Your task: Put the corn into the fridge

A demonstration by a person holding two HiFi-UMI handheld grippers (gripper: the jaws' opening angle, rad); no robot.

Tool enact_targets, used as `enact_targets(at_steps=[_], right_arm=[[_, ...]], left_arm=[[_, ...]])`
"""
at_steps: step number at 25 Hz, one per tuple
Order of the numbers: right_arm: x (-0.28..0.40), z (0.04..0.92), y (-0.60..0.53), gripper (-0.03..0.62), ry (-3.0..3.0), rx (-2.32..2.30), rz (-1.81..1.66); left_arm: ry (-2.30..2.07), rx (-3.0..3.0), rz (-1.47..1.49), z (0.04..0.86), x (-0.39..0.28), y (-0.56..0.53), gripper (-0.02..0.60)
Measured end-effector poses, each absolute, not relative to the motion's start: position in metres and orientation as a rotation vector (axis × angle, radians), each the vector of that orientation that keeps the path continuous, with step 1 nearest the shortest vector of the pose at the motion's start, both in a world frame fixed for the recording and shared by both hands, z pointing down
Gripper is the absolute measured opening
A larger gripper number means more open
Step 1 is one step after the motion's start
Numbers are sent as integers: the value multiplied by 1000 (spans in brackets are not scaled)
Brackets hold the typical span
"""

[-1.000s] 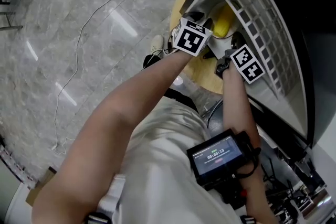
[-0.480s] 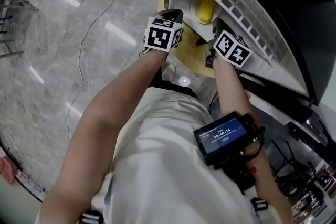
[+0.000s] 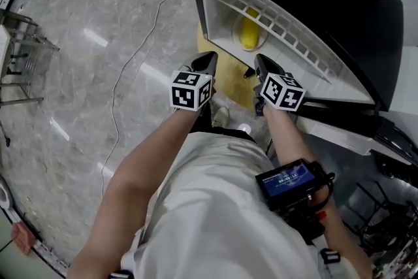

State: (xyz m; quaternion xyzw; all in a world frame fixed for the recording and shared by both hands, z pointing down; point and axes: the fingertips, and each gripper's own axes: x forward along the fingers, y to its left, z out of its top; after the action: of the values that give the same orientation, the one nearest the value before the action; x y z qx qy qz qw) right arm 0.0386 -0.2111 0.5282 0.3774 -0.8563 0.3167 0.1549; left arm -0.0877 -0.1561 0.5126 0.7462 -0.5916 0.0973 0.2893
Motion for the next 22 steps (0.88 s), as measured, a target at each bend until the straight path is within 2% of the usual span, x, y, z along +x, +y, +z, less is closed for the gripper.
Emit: enact_targets(at_steps=[9, 22], right_arm=[[41, 503, -167, 6, -2549, 970, 919], [43, 461, -135, 6, -2664, 855, 838]], left_arm=[[-1518, 2100, 216, 487, -71, -108, 8], [-1455, 2210, 162, 453, -57, -104, 8]])
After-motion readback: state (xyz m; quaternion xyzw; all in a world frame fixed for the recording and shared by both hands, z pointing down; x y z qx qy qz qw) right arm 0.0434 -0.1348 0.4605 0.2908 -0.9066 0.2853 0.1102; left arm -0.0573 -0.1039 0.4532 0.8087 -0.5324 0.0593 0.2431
